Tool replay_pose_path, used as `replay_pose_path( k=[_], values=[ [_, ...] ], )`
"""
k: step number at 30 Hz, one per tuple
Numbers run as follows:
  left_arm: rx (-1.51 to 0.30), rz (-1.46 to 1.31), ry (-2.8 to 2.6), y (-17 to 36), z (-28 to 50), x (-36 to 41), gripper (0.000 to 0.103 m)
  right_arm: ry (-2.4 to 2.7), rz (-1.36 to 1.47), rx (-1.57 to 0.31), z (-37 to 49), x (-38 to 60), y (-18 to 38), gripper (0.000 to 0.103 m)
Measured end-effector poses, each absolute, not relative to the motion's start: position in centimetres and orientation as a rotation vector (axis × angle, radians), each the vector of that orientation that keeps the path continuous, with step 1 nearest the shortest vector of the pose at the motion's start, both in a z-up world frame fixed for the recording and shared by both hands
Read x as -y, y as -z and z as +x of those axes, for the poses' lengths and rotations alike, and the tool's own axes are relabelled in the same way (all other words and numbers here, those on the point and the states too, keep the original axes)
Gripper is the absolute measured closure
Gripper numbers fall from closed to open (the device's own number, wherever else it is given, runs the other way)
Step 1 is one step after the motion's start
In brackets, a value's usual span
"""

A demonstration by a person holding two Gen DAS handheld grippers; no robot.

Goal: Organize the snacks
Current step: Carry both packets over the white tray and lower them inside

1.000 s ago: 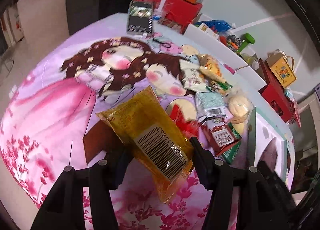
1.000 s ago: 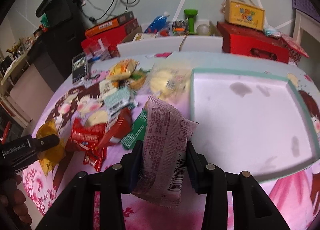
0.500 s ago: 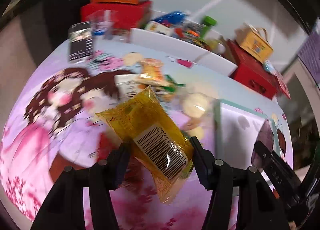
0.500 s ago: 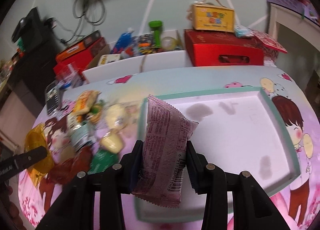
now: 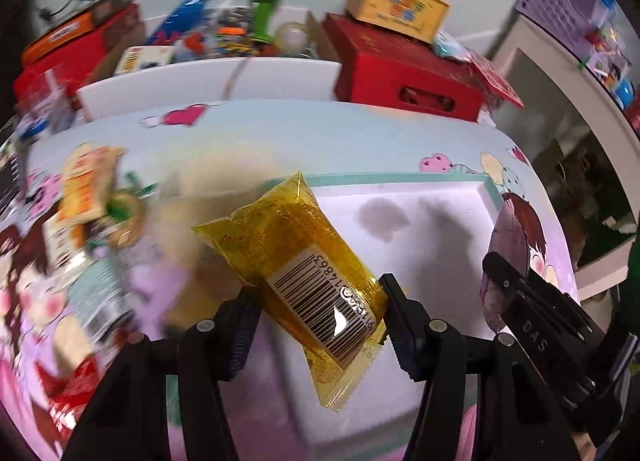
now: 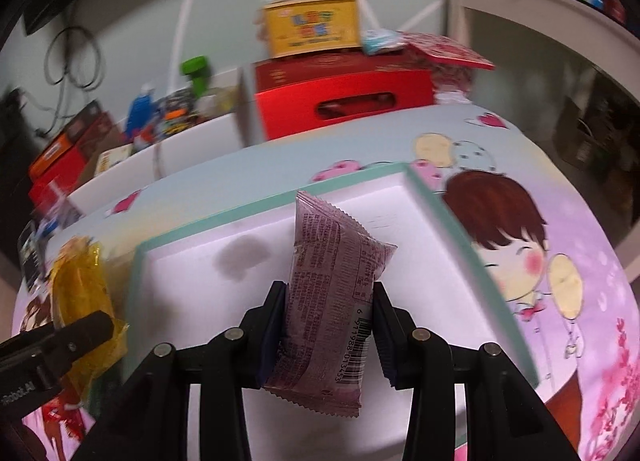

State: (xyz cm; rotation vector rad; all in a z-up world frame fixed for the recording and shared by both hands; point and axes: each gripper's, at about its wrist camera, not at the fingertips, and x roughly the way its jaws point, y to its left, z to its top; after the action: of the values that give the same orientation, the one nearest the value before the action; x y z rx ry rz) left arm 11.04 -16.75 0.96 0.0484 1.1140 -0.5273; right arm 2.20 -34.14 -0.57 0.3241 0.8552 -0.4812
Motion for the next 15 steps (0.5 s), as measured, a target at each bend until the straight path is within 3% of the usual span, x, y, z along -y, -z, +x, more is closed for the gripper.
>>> replay_pose_path(
  k=[15],
  values=[
    [-1.095, 0.163, 0.600, 0.8, 12.6, 23.2, 0.043, 0.517, 0.292, -0.850, 2.7, 35.9, 1.6, 0.059]
  ],
)
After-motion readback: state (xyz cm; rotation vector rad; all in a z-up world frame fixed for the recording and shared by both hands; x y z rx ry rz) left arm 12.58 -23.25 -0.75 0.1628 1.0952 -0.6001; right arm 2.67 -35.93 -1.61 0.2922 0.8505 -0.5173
